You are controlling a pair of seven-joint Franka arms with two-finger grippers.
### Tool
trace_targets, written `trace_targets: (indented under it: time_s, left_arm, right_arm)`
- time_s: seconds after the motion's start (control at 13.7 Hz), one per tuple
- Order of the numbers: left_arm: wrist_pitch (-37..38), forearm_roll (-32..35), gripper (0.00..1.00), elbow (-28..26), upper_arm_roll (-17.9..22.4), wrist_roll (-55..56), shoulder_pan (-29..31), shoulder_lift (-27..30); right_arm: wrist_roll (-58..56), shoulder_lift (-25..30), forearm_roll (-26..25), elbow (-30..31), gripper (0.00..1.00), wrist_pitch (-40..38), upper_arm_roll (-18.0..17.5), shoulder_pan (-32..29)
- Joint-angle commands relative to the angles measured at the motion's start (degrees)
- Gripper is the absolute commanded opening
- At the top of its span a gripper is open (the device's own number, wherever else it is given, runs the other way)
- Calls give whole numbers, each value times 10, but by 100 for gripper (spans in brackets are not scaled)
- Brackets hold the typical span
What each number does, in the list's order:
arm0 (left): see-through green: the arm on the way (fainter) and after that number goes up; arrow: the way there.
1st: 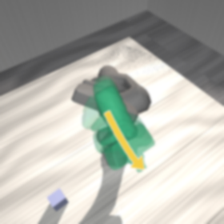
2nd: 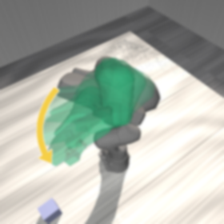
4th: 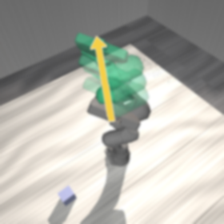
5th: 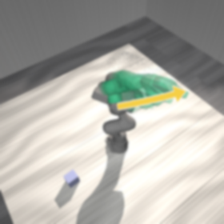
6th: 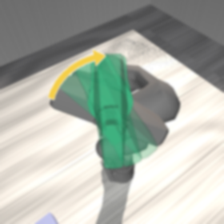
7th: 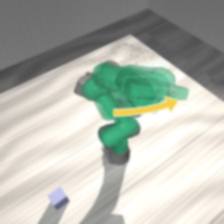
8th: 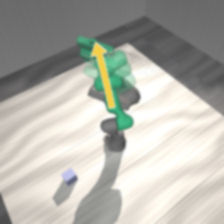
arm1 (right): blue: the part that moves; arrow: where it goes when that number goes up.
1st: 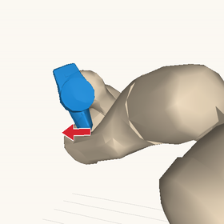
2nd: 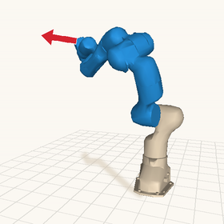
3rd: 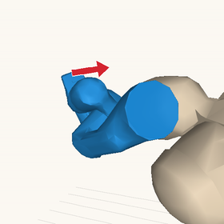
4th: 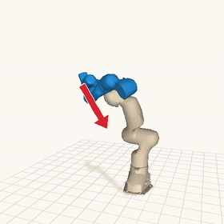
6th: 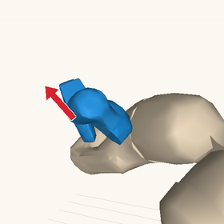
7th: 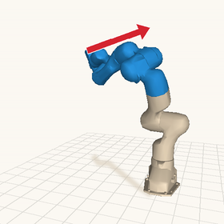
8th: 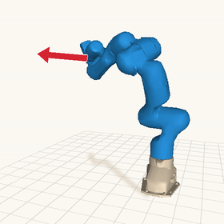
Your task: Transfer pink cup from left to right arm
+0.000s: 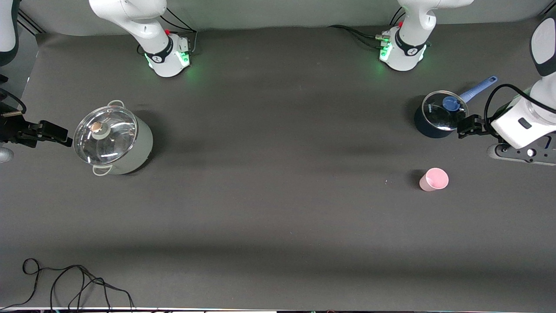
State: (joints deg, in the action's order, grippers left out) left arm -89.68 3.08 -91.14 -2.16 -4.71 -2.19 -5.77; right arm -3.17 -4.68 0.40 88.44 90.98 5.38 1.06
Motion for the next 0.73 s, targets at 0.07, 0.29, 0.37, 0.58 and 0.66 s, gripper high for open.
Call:
trace_targets:
  time_s: [0.07,0.29,0.37,0.58,0.66]
  left_arm:
    - [10,5,100,11,-2,-5,-4,-4]
    - [5,5,100,11,-5,4,-9,-4]
    - [9,5,100,11,-5,2,-9,-4]
    - [8,5,100,11,-7,4,-11,-4]
    - [7,7,100,11,-7,-7,-10,-5]
  right_arm:
    - [-9,6,2,-1,100,-8,4,5]
    - [-8,6,3,-3,100,-8,5,4]
    - [-13,8,2,-3,100,-12,6,4]
    - [-25,7,3,-8,100,-36,4,5]
    - [-25,7,4,-9,100,-36,4,5]
